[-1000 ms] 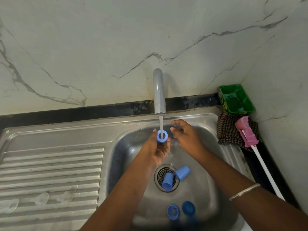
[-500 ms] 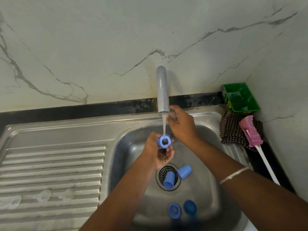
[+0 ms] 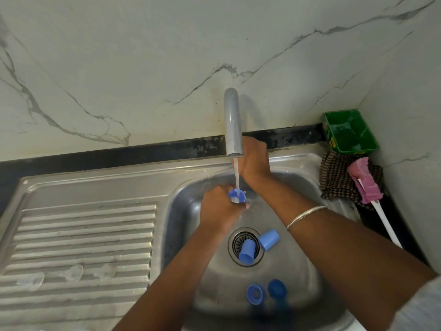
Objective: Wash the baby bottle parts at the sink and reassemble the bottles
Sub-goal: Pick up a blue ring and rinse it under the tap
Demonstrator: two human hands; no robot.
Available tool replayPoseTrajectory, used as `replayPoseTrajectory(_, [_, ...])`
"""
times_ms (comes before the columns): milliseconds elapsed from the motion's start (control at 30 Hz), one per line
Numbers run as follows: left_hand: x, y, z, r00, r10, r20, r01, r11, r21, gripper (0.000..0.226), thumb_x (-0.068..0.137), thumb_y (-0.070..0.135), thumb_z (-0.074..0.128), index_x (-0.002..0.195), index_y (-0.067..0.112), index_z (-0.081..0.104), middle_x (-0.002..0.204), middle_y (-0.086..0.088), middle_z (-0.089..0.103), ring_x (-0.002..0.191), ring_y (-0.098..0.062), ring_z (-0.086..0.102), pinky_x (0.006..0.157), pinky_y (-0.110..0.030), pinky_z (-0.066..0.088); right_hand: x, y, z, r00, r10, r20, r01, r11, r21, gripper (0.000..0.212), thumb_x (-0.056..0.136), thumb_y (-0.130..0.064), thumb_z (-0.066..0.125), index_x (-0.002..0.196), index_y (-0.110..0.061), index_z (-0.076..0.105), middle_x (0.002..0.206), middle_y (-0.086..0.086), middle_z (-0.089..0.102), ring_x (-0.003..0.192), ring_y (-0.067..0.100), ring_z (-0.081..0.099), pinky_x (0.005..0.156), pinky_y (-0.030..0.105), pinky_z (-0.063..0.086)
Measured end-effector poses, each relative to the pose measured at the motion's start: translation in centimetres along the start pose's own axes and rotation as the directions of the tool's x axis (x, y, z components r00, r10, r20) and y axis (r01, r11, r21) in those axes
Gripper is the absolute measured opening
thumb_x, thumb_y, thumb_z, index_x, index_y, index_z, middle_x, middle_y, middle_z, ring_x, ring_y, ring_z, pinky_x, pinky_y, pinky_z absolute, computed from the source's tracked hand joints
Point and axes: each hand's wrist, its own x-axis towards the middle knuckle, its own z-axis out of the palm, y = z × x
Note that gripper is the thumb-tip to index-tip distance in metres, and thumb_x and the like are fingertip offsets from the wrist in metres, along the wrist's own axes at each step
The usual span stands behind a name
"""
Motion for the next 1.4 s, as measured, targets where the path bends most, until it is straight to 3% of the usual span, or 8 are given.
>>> replayPoseTrajectory(133, [-0.8,0.0,-0.3,0.995,0.098,0.011,-0.098,0.956,0.278,0.018,0.074,0.025,0.076,0.090,0.021,0.068,0.079,0.005,0.069,0.073,-0.015,0.065,0.063,-0.029,0.055,-0.4,0.6,0.6,0.990,0.065,-0.127,-0.059,0.997,0.052,0.031,0.097,-0.035,0.062,0.111,-0.010,0.073,0.104,0.009,0.074,0.098,0.022,0.067,0.089,0.032,0.054])
replayPoseTrajectory(300, [-2.1,-0.8,-0.2,0.984,0.139,0.114,-0.177,0.873,0.455,0.027,0.079,0.019,0.076,0.104,0.016,0.066,0.098,0.000,0.066,0.095,-0.019,0.063,0.077,-0.028,0.053,-2.3,1.0,0.9,0.977,0.121,-0.177,-0.092,0.982,0.166,0.027,0.102,-0.029,0.050,0.096,-0.014,0.072,0.080,-0.003,0.065,0.075,0.013,0.055,0.063,0.007,0.036])
replayPoseTrajectory(500, [-3.6,-0.9,0.5,0.976,0.065,0.208,-0.172,0.817,0.550,0.030,0.080,0.023,0.073,0.107,0.013,0.066,0.109,-0.005,0.059,0.105,-0.020,0.055,0.086,-0.027,0.051,-7.5,6.5,-0.5,0.947,0.319,-0.046,-0.312,0.943,0.118,0.023,0.095,-0.030,0.050,0.104,-0.024,0.070,0.104,0.001,0.072,0.096,0.025,0.065,0.074,0.028,0.040])
replayPoseTrajectory(733, [-6.0,0.7,1.9,0.949,-0.046,0.313,-0.120,0.864,0.490,0.041,0.078,0.041,0.073,0.110,0.016,0.062,0.106,0.001,0.068,0.099,-0.018,0.063,0.075,-0.025,0.050,-11.8,10.9,-3.2,0.889,0.438,0.135,-0.377,0.866,-0.327,0.028,0.087,-0.035,0.049,0.105,-0.024,0.066,0.110,0.003,0.068,0.083,0.022,0.056,0.069,0.030,0.040])
replayPoseTrajectory(933, [-7.1,2.3,2.8,0.928,-0.154,0.340,-0.117,0.745,0.657,0.027,0.083,0.037,0.062,0.085,0.011,0.064,0.078,0.000,0.059,0.077,-0.019,0.060,0.059,-0.025,0.045,-12.5,11.0,-6.8,0.970,0.237,-0.062,-0.243,0.903,-0.354,0.031,0.090,-0.041,0.055,0.115,-0.027,0.066,0.109,0.006,0.071,0.099,0.031,0.067,0.071,0.032,0.043])
replayPoseTrajectory(1033, [-7.6,2.8,3.2,0.881,-0.286,0.376,0.054,0.852,0.521,0.022,0.078,0.032,0.063,0.074,0.011,0.058,0.071,-0.001,0.060,0.061,-0.018,0.059,0.055,-0.024,0.048,-12.0,11.9,-10.0,0.957,0.018,-0.290,-0.107,0.949,-0.296,0.020,0.089,-0.031,0.060,0.106,-0.023,0.066,0.096,0.011,0.069,0.088,0.035,0.066,0.067,0.035,0.047])
replayPoseTrajectory(1133, [-8.4,3.2,3.6,0.797,-0.419,0.435,0.368,0.908,0.202,0.023,0.082,0.032,0.063,0.089,0.010,0.062,0.083,-0.003,0.071,0.059,-0.018,0.067,0.055,-0.024,0.056,-11.1,13.7,-12.7,0.903,-0.073,-0.424,-0.134,0.889,-0.438,0.031,0.087,-0.026,0.061,0.116,-0.019,0.067,0.106,0.016,0.062,0.098,0.038,0.057,0.072,0.040,0.048])
replayPoseTrajectory(1400, [-10.9,3.2,4.5,0.695,-0.485,0.530,0.655,0.731,-0.190,0.027,0.092,0.037,0.055,0.092,0.012,0.067,0.077,-0.011,0.076,0.062,-0.019,0.072,0.057,-0.021,0.053,-9.0,16.7,-15.0,0.909,0.173,-0.380,-0.341,0.833,-0.437,0.047,0.095,-0.031,0.058,0.141,-0.027,0.045,0.128,0.022,0.049,0.115,0.043,0.048,0.088,0.048,0.045])
